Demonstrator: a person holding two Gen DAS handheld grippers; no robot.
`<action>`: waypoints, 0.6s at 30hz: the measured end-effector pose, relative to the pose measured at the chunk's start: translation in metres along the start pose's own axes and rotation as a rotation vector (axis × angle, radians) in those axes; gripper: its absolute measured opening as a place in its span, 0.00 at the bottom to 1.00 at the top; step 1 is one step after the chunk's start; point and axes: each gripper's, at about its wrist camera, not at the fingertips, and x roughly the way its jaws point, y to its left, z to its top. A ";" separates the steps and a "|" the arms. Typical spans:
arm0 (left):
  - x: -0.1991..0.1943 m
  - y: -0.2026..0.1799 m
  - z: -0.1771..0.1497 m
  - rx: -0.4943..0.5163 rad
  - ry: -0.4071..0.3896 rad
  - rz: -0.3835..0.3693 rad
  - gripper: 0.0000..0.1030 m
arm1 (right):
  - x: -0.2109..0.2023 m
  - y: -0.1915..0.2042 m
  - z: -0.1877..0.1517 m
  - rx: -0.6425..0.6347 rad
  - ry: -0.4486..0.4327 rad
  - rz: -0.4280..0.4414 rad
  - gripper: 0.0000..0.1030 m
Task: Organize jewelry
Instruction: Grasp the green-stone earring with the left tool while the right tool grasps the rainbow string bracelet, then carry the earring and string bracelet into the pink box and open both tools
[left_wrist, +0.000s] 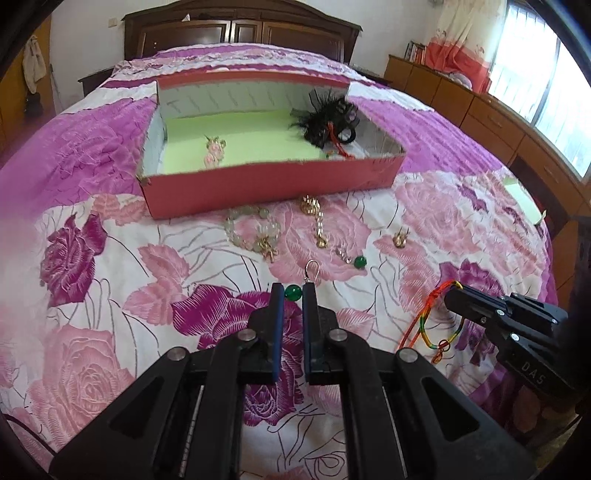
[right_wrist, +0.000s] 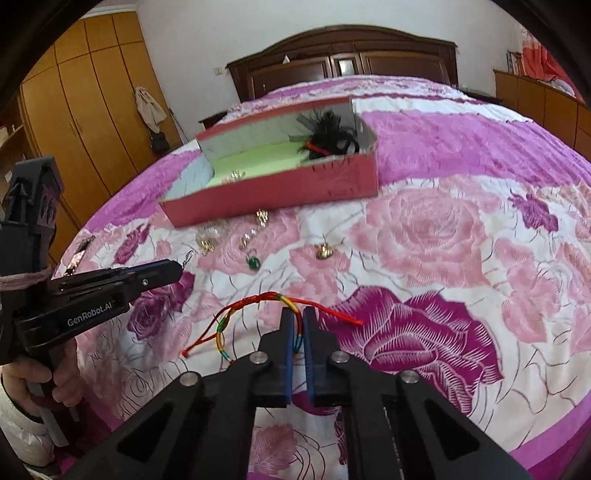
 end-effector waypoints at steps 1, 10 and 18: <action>-0.001 0.000 0.001 -0.003 -0.008 0.000 0.00 | -0.002 0.000 0.001 -0.002 -0.011 -0.001 0.06; -0.018 0.002 0.010 -0.016 -0.089 0.006 0.00 | -0.018 0.006 0.013 -0.045 -0.101 -0.021 0.06; -0.034 0.001 0.021 -0.008 -0.173 0.028 0.00 | -0.029 0.014 0.029 -0.081 -0.178 -0.034 0.06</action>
